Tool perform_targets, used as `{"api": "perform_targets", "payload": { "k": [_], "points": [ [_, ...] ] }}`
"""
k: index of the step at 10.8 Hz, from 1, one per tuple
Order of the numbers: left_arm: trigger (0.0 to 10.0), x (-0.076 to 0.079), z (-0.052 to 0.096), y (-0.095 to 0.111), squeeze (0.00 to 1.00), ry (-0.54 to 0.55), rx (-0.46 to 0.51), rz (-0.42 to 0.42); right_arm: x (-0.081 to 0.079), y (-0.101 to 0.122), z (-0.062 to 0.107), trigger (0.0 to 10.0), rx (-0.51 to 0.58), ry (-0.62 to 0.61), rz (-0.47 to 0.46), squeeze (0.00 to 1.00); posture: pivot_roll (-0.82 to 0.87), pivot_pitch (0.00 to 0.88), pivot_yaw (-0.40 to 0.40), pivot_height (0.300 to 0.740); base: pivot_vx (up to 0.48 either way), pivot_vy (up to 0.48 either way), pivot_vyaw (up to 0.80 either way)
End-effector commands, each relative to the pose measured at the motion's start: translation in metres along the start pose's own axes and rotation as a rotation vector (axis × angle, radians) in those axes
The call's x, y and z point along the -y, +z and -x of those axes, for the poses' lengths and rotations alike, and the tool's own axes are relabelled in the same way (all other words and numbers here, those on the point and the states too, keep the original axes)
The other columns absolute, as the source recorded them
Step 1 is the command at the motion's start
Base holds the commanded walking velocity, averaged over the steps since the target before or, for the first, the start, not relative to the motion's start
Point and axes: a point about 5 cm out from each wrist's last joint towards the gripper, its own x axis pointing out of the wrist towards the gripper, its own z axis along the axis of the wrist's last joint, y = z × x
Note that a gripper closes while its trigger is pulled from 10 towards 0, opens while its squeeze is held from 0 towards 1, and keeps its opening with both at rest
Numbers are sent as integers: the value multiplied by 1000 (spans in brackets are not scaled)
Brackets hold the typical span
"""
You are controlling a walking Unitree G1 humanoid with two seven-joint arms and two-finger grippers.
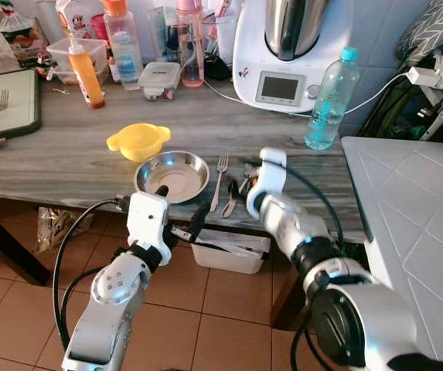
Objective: Setting the table
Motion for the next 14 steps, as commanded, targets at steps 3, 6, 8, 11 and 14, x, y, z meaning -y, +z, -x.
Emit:
{"api": "perform_targets", "payload": {
  "k": [3,6,8,11,14],
  "points": [
    [10000,1,0,1,0,1,-4,-3,-5,-1,-1,10000,-8,-11,95,0,160,64,1,740,0,0,0],
    [10000,2,-1,1,0,0,-9,0,-3,-16,0,10000,-28,-50,217,0,155,61,0,740,0,0,0],
    [10000,3,-3,0,0,-7,-12,1,-8,-27,0,10000,-48,-35,230,0,153,59,2,740,0,0,0],
    [10000,4,-4,0,0,-8,-11,1,-17,-33,1,10000,-37,8,185,0,156,57,3,740,0,0,0],
    [10000,4,-3,0,0,-9,-11,2,-23,-31,1,10000,-25,19,197,0,156,59,3,740,0,0,0]
  ]
}}
